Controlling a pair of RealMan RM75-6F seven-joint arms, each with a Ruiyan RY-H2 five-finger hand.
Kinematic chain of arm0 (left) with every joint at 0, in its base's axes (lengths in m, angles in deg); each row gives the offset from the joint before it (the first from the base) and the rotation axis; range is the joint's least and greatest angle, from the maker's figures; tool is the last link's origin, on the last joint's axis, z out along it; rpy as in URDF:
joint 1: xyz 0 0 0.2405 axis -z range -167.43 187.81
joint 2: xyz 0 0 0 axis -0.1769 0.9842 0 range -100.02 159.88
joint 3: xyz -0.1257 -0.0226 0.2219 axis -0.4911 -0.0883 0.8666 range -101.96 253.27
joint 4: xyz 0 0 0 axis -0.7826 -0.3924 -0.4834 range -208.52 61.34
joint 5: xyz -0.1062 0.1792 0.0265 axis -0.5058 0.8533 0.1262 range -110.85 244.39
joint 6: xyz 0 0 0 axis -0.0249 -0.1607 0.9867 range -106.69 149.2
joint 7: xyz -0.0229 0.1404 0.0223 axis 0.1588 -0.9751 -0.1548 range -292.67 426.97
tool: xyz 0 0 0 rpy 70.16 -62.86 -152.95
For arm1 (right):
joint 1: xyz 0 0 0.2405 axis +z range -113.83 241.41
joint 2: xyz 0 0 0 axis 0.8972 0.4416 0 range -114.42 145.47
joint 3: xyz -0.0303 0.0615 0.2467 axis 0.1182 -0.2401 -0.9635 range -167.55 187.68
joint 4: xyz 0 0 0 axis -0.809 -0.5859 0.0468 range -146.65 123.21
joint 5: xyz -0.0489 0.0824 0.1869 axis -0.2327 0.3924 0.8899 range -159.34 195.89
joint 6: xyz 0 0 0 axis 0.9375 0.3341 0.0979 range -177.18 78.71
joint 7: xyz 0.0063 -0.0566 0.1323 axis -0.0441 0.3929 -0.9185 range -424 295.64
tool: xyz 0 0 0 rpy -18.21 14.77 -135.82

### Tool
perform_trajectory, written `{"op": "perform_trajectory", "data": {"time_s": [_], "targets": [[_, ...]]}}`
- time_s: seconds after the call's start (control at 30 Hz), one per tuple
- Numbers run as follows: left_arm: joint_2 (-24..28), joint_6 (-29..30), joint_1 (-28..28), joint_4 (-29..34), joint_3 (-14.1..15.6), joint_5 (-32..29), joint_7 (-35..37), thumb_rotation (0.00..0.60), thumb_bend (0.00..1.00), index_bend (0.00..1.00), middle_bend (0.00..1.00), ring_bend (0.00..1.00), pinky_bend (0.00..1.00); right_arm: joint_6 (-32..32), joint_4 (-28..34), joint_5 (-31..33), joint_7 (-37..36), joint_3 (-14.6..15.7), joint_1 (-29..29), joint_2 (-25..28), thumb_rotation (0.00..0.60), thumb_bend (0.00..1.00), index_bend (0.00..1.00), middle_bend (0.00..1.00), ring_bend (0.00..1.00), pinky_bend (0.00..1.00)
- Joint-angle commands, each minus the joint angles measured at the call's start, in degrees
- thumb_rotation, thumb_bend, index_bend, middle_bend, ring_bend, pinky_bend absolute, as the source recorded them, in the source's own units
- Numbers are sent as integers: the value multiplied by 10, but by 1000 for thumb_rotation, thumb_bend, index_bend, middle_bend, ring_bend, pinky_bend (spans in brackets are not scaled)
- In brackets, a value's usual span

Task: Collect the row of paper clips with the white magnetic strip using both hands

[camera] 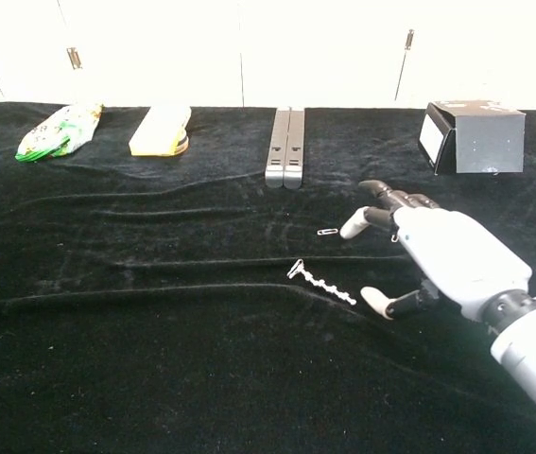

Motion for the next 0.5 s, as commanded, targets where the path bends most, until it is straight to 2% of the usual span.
{"op": "perform_trajectory", "data": {"time_s": [0.03, 0.5], "targets": [[-7, -13, 0, -18, -7, -8, 3, 600, 310, 360, 262, 134, 45, -2, -1, 3, 2, 4, 3, -4, 600, 359, 279, 0, 0, 0], [-6, -36, -7, -38, -25, -11, 35, 600, 317, 370, 262, 134, 48, -22, -39, 36, 11, -3, 22, -32, 600, 360, 279, 0, 0, 0]]}}
